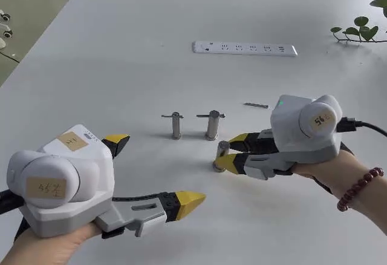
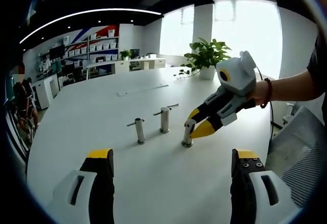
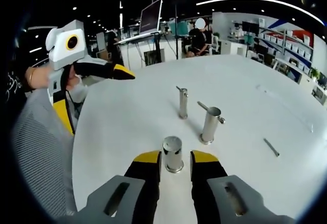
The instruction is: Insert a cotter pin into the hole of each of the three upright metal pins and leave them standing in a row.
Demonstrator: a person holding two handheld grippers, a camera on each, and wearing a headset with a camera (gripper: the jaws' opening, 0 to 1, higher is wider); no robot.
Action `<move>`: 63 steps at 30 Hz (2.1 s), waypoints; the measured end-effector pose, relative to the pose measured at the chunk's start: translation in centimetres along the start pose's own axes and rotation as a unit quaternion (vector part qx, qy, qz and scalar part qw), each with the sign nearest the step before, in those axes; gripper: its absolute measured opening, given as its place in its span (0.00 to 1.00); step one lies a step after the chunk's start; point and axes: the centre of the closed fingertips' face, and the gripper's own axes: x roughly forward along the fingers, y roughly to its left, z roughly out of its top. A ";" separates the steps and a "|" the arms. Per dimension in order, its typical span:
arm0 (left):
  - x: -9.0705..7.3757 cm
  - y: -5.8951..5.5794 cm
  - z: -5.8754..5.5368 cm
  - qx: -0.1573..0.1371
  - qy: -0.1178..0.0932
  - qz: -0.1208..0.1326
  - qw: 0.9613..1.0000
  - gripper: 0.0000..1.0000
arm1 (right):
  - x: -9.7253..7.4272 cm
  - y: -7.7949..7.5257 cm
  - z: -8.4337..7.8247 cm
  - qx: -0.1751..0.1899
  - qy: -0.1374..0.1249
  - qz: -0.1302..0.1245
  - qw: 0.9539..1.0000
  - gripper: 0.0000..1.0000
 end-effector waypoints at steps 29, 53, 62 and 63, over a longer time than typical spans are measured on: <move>-0.3 1.1 0.3 -0.018 -0.011 0.026 0.999 0.96 | -4.5 -6.9 0.2 0.012 0.031 -0.056 0.998 0.22; 0.1 1.3 0.7 -0.002 -0.020 0.030 0.999 0.92 | -3.0 -14.5 -0.2 -0.016 0.104 -0.072 0.992 0.18; 0.2 1.6 0.7 -0.006 -0.020 0.033 0.999 0.90 | -1.7 -16.3 -1.6 -0.020 0.141 -0.073 0.987 0.14; 0.2 1.5 0.6 -0.007 -0.020 0.032 0.999 0.89 | -1.6 -16.5 -1.8 -0.021 0.145 -0.073 0.986 0.14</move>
